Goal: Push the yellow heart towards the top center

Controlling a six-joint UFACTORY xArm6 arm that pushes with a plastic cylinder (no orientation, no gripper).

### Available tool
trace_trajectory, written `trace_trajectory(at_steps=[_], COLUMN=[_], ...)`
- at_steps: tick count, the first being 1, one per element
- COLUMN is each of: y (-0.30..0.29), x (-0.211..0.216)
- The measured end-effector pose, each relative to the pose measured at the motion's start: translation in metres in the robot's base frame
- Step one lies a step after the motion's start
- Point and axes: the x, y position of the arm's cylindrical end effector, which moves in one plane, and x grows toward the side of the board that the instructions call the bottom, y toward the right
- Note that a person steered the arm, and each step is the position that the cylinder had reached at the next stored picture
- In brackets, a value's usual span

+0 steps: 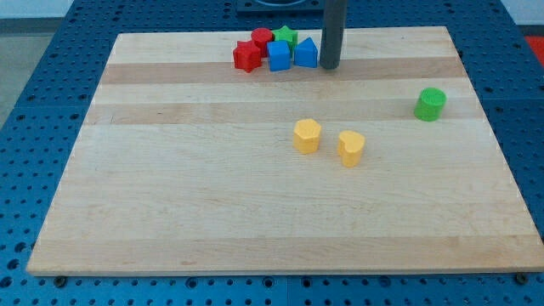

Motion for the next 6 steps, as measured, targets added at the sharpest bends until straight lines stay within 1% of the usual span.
trace_trajectory(at_steps=[1, 3, 5, 6], y=[0.007, 0.021, 0.065, 0.071], x=[0.039, 0.097, 0.123, 0.149])
